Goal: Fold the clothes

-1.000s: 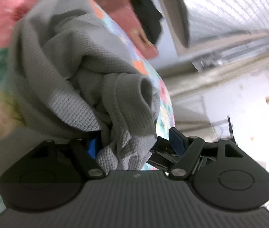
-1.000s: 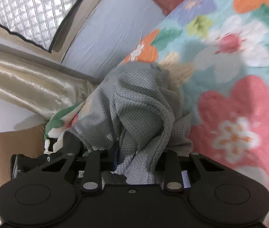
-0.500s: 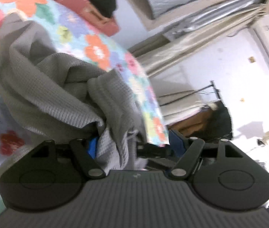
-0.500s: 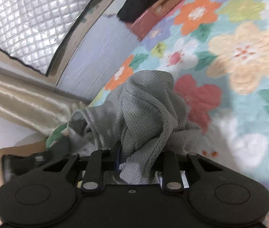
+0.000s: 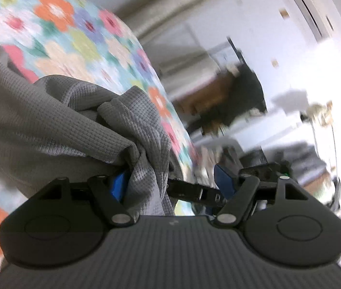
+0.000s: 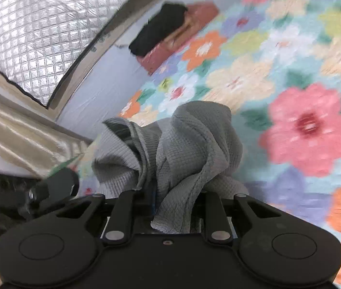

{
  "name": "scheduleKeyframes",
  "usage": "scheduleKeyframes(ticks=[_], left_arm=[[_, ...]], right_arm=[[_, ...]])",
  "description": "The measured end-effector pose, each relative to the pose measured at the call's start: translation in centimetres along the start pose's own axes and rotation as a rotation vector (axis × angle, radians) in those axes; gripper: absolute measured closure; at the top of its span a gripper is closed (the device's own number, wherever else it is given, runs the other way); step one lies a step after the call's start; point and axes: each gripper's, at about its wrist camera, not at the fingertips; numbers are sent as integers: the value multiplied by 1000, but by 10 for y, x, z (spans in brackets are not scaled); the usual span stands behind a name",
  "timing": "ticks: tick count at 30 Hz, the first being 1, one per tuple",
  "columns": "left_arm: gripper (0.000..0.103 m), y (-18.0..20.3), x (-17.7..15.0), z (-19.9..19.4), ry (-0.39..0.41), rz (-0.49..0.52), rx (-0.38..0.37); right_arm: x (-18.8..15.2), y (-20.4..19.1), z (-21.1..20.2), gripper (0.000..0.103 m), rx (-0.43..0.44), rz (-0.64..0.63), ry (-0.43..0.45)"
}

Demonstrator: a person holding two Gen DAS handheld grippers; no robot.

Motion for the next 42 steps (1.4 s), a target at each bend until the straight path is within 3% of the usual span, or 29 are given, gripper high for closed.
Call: scheduleKeyframes(ticks=[1, 3, 8, 17, 24, 25, 28, 31, 34, 35, 37, 41, 42], left_arm=[[30, 2, -5, 8, -31, 1, -1], [28, 5, -15, 22, -86, -14, 12], [25, 24, -36, 59, -207, 19, 11], [25, 89, -92, 92, -342, 186, -59], [25, 139, -102, 77, -375, 298, -86], [19, 148, -101, 71, -381, 316, -90], [17, 175, -95, 52, -391, 377, -80], [17, 195, -79, 32, -384, 379, -95], [20, 202, -63, 26, -394, 335, -151], [20, 199, -60, 31, -396, 337, -137], [23, 189, -54, 45, -380, 373, -53], [32, 153, -64, 86, -357, 559, 265], [32, 139, -69, 97, -383, 563, 326]], right_arm=[[-15, 0, -11, 79, -29, -31, 50], [-46, 14, -29, 79, -40, 26, 136], [-119, 52, -65, 80, 36, 243, 296], [-191, 51, -151, 81, -80, 282, 510], [-204, 38, -194, 81, -48, 256, 573], [-203, 35, -199, 81, -27, 270, 564], [-191, 8, -213, 81, 18, 259, 505], [-175, -15, -225, 81, 96, 216, 488], [-166, -13, -245, 88, 336, 244, 527], [-162, -13, -250, 89, 346, 230, 537], [-153, -11, -256, 93, 163, 198, 561], [-136, 19, -245, 94, -362, 151, 575], [-135, 32, -243, 94, -414, 164, 571]])
Point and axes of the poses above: each gripper's, at about its wrist camera, not at the fingertips, and z roughly the way its jaws point, y to its right, x to its top, and after that the axes turned 1 degree about -z, right-handed
